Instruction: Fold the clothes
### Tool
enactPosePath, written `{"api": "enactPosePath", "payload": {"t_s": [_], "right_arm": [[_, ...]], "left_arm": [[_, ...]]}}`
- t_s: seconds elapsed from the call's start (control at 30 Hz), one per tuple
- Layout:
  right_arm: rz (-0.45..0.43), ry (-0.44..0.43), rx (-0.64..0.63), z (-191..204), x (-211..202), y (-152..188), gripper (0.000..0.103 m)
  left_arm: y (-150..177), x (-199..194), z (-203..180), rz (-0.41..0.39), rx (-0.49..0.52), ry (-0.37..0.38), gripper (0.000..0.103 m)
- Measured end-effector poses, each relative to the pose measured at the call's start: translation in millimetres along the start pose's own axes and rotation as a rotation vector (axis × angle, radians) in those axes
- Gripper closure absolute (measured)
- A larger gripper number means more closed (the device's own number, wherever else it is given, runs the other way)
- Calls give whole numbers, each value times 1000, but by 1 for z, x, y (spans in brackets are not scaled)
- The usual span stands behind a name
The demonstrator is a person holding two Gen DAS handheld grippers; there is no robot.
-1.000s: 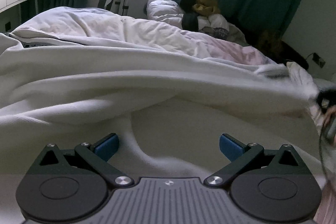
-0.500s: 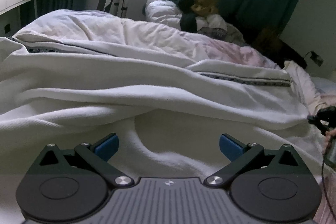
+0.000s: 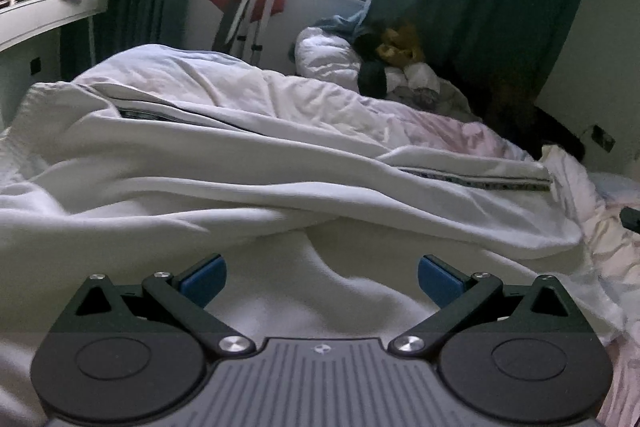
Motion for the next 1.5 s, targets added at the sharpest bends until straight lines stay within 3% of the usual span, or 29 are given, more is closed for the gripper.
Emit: {"api": "enactPosePath", "payload": {"t_s": [0.1, 0.27, 0.43, 0.5, 0.57, 0.63, 0.77, 0.83, 0.97, 1.37, 1.5], "right_arm": [[-44, -16, 3, 2, -15, 11, 89], [-4, 16, 10, -13, -12, 27, 89], [-5, 17, -15, -11, -8, 28, 87], [-4, 7, -28, -9, -7, 29, 75], [-13, -2, -34, -6, -9, 35, 54], [-27, -2, -49, -4, -8, 35, 40], [-44, -6, -78, -1, -5, 36, 26], [-43, 0, -92, -2, -1, 36, 25], [-17, 37, -98, -8, 11, 38, 25], [-8, 78, 11, -29, 20, 37, 25], [-8, 129, 68, -44, 20, 39, 25]], "left_arm": [[3, -23, 14, -5, -53, -19, 0], [9, -62, 38, -31, -165, -33, 0], [10, -87, 47, -52, -135, -151, 0], [12, -92, 52, -46, -144, -175, 0], [13, -97, 59, -33, -172, -192, 0], [13, -101, 69, -19, -203, -220, 0], [8, -107, 85, 46, -179, -345, 0], [7, -112, 92, 75, -162, -369, 0], [2, -120, 113, 114, -228, -363, 0], [35, -141, 180, 172, -631, -437, 0], [42, -144, 188, 142, -698, -394, 0]]}}
Point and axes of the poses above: each gripper's, at about its wrist camera, not at the fingertips, and x roughly the way its jaws point, z to its left, y to its underside, the point moved 5 cm from there along x, roughly the way its jaws point, and after that the axes turned 11 degrees about x, right-handed, at the moved point
